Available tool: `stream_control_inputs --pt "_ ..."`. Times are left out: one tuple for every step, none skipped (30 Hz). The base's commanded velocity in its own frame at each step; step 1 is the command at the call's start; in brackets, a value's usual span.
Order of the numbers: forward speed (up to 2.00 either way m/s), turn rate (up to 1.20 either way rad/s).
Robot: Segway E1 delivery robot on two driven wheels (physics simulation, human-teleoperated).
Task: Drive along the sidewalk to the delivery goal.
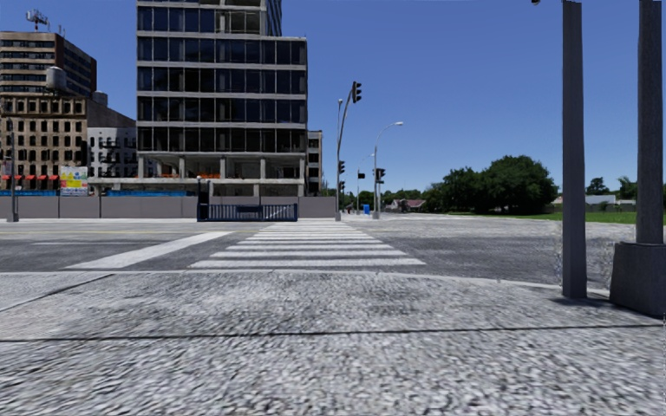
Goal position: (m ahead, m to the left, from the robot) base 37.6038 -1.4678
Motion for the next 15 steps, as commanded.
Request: stream_control_inputs --pt "2.00 0.10" --pt "2.00 0.10" --pt "2.00 0.10" --pt "2.00 0.10" --pt "2.00 0.10" --pt "2.00 0.10" --pt "2.00 0.10" --pt "2.00 0.10" --pt "2.00 0.10" --pt "2.00 0.10" --pt "2.00 0.10" --pt "2.00 0.10" --pt "2.00 0.10" --pt "2.00 0.10" --pt "2.00 0.10"
